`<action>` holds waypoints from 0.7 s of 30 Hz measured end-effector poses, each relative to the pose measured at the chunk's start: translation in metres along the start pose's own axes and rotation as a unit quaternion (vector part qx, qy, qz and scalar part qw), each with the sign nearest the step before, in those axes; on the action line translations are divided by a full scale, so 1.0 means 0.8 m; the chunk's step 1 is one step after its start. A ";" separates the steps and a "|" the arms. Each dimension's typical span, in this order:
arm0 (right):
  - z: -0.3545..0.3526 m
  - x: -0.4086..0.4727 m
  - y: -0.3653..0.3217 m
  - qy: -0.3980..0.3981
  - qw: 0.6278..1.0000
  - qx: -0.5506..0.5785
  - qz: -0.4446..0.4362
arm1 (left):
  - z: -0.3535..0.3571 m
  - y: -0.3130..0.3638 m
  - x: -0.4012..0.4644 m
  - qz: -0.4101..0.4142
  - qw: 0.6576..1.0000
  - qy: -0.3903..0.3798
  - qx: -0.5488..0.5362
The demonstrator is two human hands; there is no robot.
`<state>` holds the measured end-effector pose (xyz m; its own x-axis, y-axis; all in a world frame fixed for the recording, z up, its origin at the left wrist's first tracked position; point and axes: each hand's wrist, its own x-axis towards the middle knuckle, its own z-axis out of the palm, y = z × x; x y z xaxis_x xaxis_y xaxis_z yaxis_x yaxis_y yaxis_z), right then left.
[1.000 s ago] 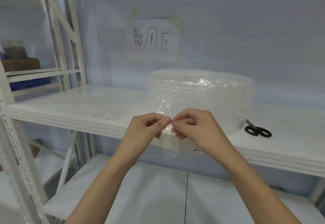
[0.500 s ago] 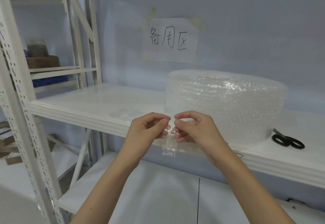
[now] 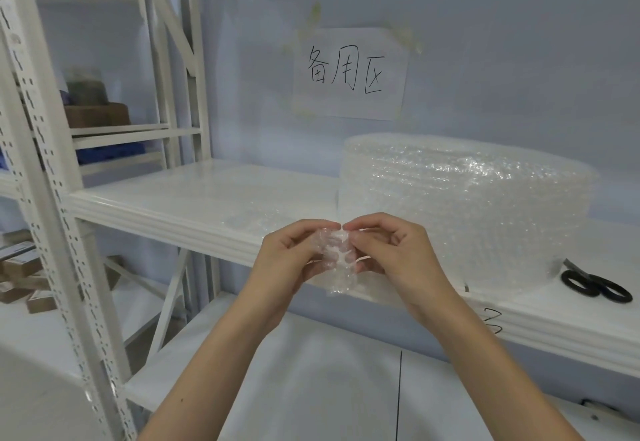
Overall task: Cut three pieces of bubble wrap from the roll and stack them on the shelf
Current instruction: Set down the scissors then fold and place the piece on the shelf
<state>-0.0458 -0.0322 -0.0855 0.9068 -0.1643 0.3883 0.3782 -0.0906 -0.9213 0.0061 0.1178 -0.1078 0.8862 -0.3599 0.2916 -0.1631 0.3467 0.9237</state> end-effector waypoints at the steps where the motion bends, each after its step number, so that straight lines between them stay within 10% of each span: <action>1: -0.001 0.000 0.001 0.001 1.000 0.002 -0.001 | 0.000 0.001 0.000 0.000 1.000 -0.002 -0.002; 21: 0.003 0.001 0.010 0.008 1.000 0.014 0.013 | -0.005 -0.001 0.001 -0.005 1.000 0.011 0.015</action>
<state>-0.0418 -0.0309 -0.0930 0.9131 -0.1826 0.3646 0.3601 -0.0584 -0.9311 0.0084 0.1206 -0.1094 0.8973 -0.3433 0.2774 -0.1670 0.3177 0.9334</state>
